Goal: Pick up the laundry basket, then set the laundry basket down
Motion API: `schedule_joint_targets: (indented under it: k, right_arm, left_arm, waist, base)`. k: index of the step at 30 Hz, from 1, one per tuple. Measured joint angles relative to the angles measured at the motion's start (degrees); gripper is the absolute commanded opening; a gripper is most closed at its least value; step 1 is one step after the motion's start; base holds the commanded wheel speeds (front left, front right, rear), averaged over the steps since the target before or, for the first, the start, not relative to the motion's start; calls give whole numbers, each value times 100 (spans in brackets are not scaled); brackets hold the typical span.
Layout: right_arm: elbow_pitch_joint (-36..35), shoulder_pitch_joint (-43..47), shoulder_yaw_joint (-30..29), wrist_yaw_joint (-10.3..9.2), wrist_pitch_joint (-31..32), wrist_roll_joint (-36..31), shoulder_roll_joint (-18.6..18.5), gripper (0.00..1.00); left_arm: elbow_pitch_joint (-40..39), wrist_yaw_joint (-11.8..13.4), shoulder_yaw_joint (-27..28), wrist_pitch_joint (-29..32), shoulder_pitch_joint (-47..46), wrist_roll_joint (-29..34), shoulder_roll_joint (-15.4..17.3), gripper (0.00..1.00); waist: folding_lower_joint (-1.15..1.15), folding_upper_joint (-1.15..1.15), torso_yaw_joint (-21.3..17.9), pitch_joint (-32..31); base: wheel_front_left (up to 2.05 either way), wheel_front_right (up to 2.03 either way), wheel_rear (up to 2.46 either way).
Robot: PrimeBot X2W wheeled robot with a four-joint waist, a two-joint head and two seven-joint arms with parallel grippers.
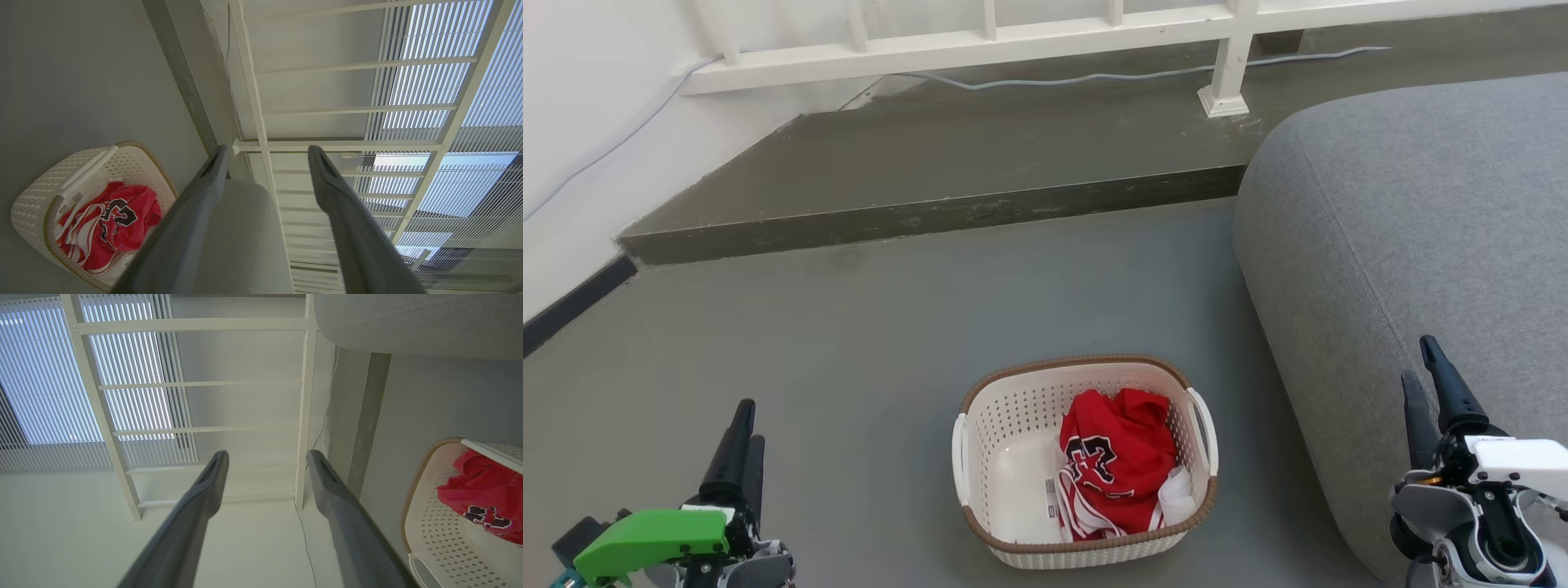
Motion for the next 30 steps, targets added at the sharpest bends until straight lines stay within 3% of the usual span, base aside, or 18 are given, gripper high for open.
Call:
schedule_joint_targets:
  k: [14,21,27,30]
  right_arm:
    - [-101,-40,245,1,-302,-731,-249,100]
    - [-122,-117,430,1,-479,-1324,-441,100]
    - [-124,-160,592,-11,-602,-1958,-625,100]
    - [-131,-201,670,-113,-662,-2308,-728,100]
  left_arm:
    - [-99,0,-261,-315,-148,772,193,100]
    - [-125,2,-420,-471,-179,1441,359,100]
    - [-158,113,-581,-575,-264,2038,437,100]
    - [-198,203,-645,-638,-322,2336,516,100]
  waist:
    - [0,0,-1,-3]
    - [0,0,-11,-8]
    - [0,0,-21,-15]
    - [0,0,-26,-19]
  base:
    - [0,0,0]
    - [0,0,0]
    - [0,0,0]
    - [0,0,0]
